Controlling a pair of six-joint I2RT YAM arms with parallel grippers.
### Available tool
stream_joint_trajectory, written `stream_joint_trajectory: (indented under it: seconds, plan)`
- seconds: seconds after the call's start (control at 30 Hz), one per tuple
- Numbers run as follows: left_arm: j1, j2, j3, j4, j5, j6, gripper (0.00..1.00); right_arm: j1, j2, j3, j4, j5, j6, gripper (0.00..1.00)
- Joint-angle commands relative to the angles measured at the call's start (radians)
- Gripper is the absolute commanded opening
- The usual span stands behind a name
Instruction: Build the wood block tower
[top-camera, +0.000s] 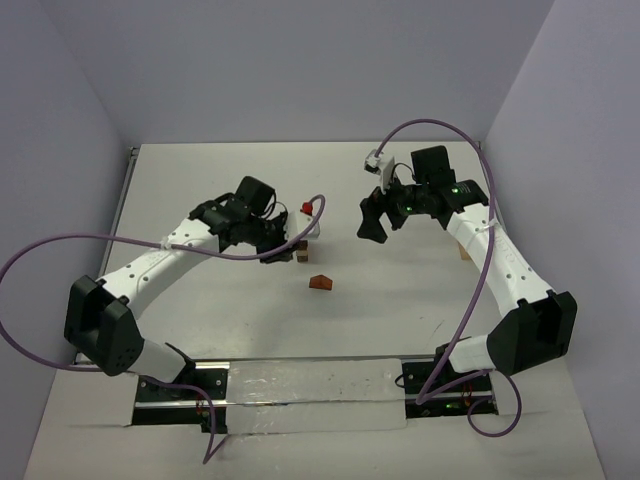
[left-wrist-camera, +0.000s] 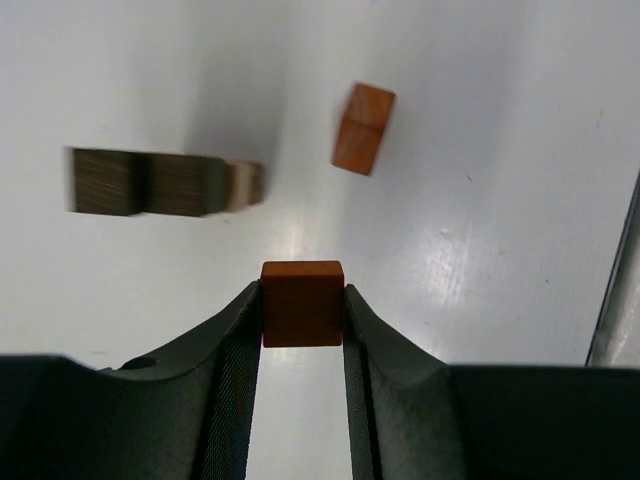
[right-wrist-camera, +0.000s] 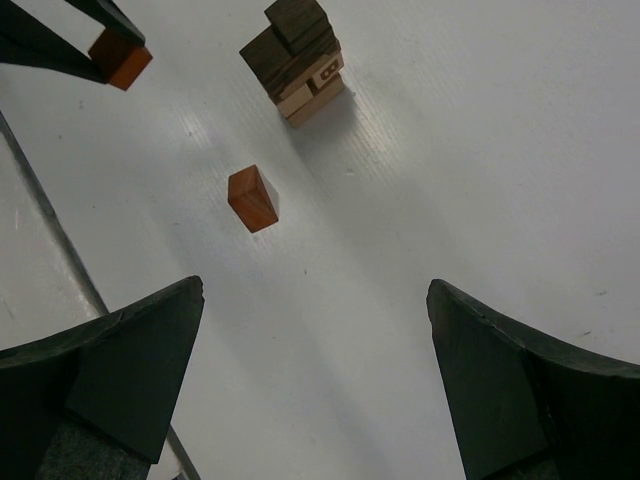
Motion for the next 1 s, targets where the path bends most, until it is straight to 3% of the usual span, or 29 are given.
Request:
stream_joint_trajectory:
  seconds: [0.0,0.23,0.97]
  plan:
    - [-0.006,0.012,0.116,-0.057,-0.025,-0.047,0.09,-0.014,0.0,0.026,0.018,0.009,-0.002,1.0]
    - [-0.006,0.137,0.235,-0.038,-0.019,-0.074,0.13,-0.023,0.003,0.03,0.018,0.016,0.01,1.0]
    - [-0.006,0.238,0.275,0.026,-0.075,-0.049,0.26,-0.032,0.019,0.03,0.015,-0.001,0.008,1.0]
